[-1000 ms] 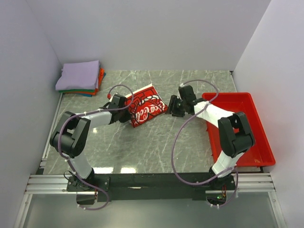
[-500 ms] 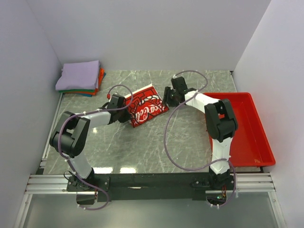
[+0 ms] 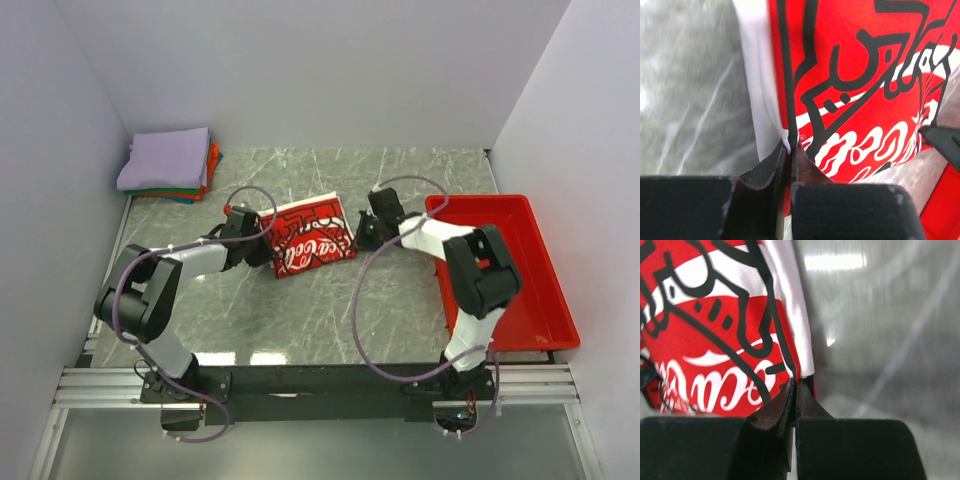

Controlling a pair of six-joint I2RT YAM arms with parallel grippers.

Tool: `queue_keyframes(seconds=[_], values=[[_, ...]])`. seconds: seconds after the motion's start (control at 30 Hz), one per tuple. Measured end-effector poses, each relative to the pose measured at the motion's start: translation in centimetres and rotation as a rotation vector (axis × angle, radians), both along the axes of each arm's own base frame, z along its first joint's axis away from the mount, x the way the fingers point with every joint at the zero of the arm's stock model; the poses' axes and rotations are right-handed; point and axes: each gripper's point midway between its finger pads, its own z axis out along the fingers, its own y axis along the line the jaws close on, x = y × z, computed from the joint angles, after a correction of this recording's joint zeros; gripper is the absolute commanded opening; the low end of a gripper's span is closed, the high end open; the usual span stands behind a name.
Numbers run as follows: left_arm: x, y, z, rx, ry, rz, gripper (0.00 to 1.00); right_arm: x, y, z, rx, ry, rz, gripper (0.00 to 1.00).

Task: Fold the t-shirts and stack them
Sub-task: Fold the tshirt

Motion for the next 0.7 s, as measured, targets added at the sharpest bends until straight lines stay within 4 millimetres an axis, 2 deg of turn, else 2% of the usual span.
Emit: queue_keyframes(seconds=[0.1,0.23,0.4,0.47,0.5,0.53,0.6,0.63,0.7], values=[[-1.6,-0.1,0.2,-0.01,0.006,-0.027,0.01,-3.0,-0.7,0.6,0.03,0.015,-0.019,0.0],[-4.4,-0.3,0.6,-0.03,0.011,-0.077,0.01,-8.1,-1.3,1.2,0.068,0.022,-0.023,0.0],[-8.3,-0.1,0.8,-0.058,0.024,-0.128,0.01,-14.5,-1.0,0.6,0.104,0.041,0.009,0.0],[-9.6,0.0,0.8,-0.07,0.031,-0.144,0.04,-16.4,-1.0,0.4,0.119,0.052,0.019,0.08],[-10.2,0.1,0.9,-0.074,0.034,-0.151,0.07,-17.1,-1.0,0.4,0.128,0.053,0.021,0.14],[-10.7,0.2,1.1,-0.079,0.035,-0.157,0.14,-17.4,-1.0,0.6,0.132,0.05,0.018,0.25],[-11.0,0.3,1.5,-0.078,0.027,-0.163,0.2,-17.4,-1.2,0.8,0.125,0.037,0.004,0.36],[-11.0,0.4,1.6,-0.074,0.022,-0.16,0.31,-17.3,-1.5,0.8,0.111,0.033,-0.006,0.41],[-10.9,0.9,1.7,-0.057,0.018,-0.151,0.38,-17.0,-2.2,0.8,0.072,0.033,-0.026,0.42]])
